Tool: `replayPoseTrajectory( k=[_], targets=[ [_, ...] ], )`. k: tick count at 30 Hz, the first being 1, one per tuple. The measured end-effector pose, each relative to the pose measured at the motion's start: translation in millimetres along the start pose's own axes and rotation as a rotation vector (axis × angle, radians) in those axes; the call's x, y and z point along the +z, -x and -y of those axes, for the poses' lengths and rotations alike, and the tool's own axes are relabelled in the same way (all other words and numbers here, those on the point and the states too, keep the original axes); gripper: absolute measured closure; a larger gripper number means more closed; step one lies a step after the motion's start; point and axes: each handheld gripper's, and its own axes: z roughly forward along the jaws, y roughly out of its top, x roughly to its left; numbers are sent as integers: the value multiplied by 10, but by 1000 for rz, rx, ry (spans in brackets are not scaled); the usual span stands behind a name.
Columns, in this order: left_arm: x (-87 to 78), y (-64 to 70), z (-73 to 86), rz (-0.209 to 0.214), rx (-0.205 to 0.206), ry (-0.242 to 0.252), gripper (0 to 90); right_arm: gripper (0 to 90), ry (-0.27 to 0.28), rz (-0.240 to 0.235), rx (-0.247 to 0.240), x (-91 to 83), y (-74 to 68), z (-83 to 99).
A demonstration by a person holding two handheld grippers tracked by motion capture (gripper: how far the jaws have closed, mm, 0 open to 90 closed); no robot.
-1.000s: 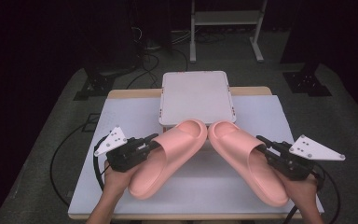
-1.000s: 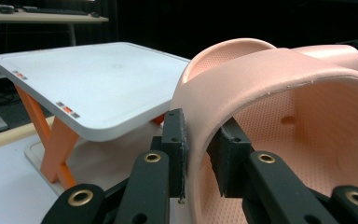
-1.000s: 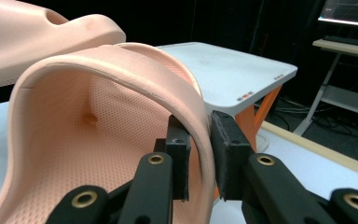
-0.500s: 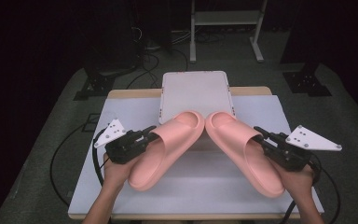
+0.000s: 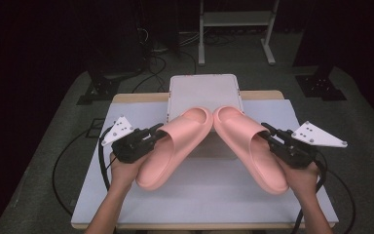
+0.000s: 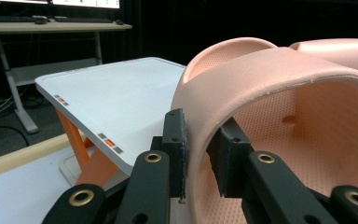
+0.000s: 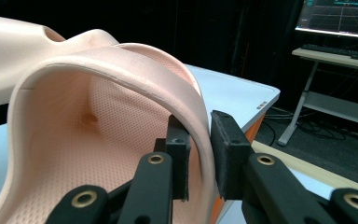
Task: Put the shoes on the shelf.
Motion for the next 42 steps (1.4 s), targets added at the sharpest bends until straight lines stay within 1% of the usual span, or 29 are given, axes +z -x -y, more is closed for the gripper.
replayPoseTrajectory(
  k=[1, 6, 14, 16, 18, 19, 30, 36, 42],
  targets=[
    [9, -15, -10, -4, -4, 4, 767, 772, 0, 2, 2, 10, 3, -4],
    [40, -80, -59, -23, 1, -7, 770, 772, 13, 12, 25, 93, 36, -51],
    [100, -140, -141, -42, 5, -13, 769, 772, 15, 24, 37, 191, 63, -86],
    [144, -165, -168, -48, -8, -13, 769, 771, 17, 32, 39, 222, 75, -98],
    [156, -174, -175, -50, -10, -16, 768, 771, 18, 36, 38, 238, 79, -106],
    [191, -193, -196, -57, -12, -17, 767, 770, 15, 46, 36, 269, 90, -122],
    [285, -284, -290, -70, -20, -27, 765, 762, 15, 59, 48, 375, 143, -190],
    [335, -348, -374, -71, -28, -31, 761, 762, 16, 63, 49, 438, 187, -239],
    [389, -381, -423, -77, -28, -37, 753, 758, 15, 72, 61, 489, 222, -265]
  ],
)
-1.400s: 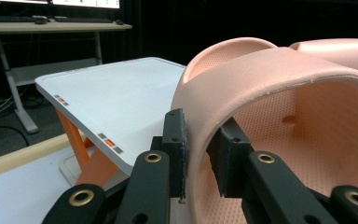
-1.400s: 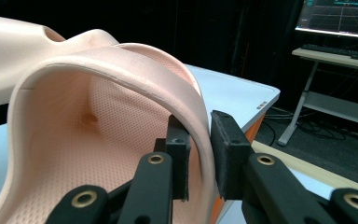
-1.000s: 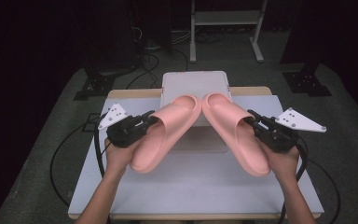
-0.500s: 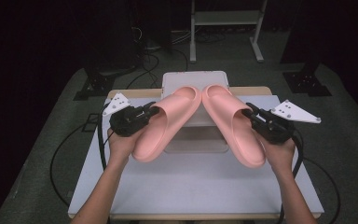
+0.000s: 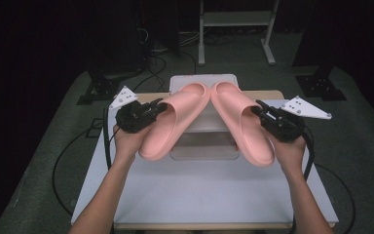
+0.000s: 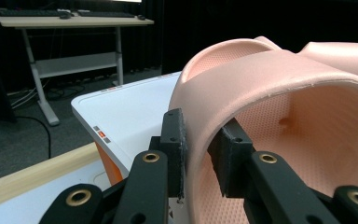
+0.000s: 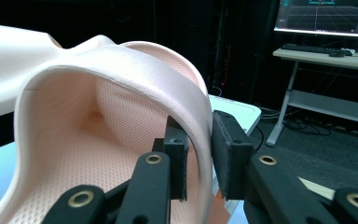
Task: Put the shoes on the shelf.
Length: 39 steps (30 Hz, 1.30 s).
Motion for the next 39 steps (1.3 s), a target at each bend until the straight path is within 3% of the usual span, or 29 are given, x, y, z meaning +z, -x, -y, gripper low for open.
replayPoseTrajectory(
  k=[22, 39],
  targets=[
    [220, -196, -97, -26, -29, -33, 737, 751, -38, 22, 20, 311, 128, -101],
    [358, -335, -131, -55, -78, -52, 728, 745, -65, 31, 28, 539, 164, -154]
  ],
)
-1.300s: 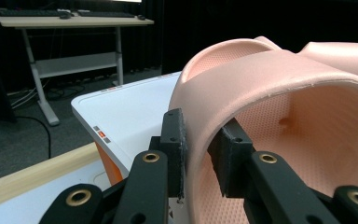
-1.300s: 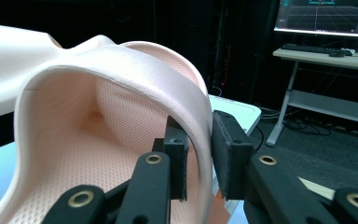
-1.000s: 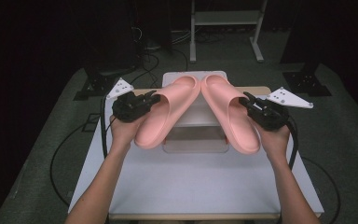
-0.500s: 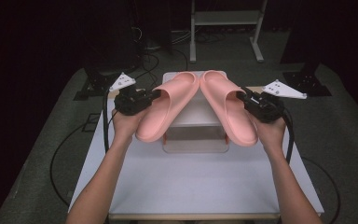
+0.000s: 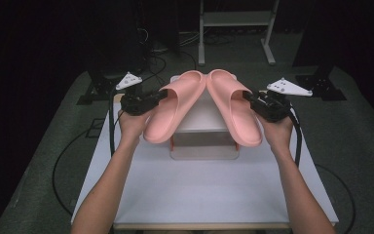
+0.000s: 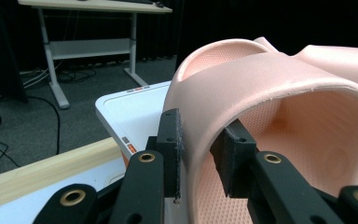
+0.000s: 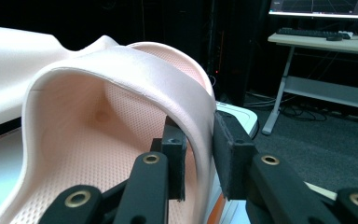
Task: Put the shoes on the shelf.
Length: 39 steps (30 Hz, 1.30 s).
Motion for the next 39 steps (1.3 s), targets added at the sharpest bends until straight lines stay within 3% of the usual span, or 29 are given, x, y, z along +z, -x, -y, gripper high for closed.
replayPoseTrajectory(
  k=[19, 39],
  targets=[
    [127, -35, -17, -17, -26, -12, 699, 731, -20, 27, -7, 123, 21, -25],
    [291, -107, -33, -46, -78, -32, 673, 701, -37, 24, 28, 287, 57, -42]
  ],
)
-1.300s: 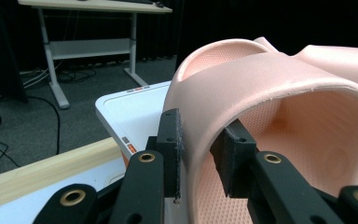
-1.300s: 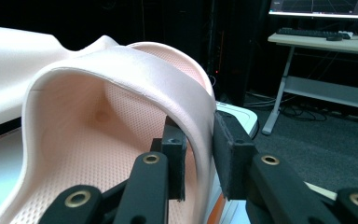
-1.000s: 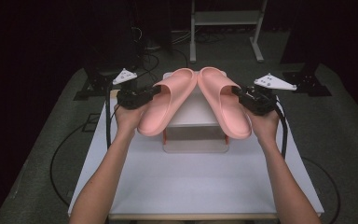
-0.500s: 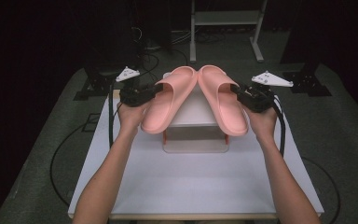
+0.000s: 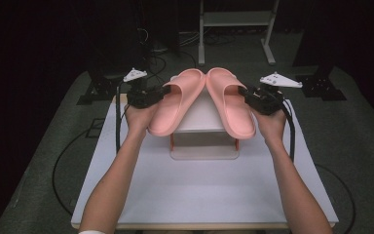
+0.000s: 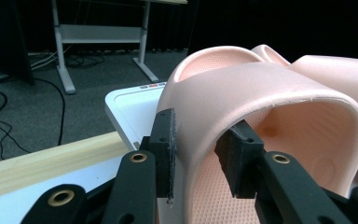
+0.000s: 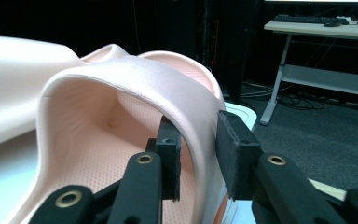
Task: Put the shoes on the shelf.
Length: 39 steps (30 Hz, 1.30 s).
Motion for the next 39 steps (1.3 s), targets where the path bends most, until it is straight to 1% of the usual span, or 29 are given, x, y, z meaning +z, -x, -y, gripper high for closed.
replayPoseTrajectory(
  k=[4, 7, 12, 16, 18, 20, 22, 25, 28, 29, 39],
  targets=[
    [30, 9, -12, -4, -3, -5, 664, 697, -6, 4, -6, 23, -14, -13],
    [45, 18, -39, -6, -7, -7, 658, 697, -9, 6, 1, 36, -8, -16],
    [98, 61, -76, -5, -10, -12, 633, 696, -11, 12, 2, 61, -2, -21],
    [137, 84, -75, -7, -11, -23, 625, 696, -18, 14, 2, 80, 15, -11],
    [157, 80, -65, -4, -19, -33, 622, 697, -22, 10, 14, 86, 27, -7],
    [176, 89, -57, 1, -39, -31, 616, 697, -27, 8, 14, 92, 37, -3],
    [186, 102, -57, 3, -49, -30, 606, 699, -28, 8, 13, 100, 43, 0],
    [199, 120, -61, 2, -52, -25, 598, 701, -24, 5, 22, 115, 52, 3],
    [216, 131, -58, 7, -65, -23, 593, 704, -25, 0, 26, 127, 44, 3],
    [221, 133, -57, 10, -62, -26, 590, 704, -23, -1, 28, 134, 39, 4],
    [262, 137, -43, -4, -72, -27, 569, 703, -37, 2, 18, 196, 25, 10]
  ],
)
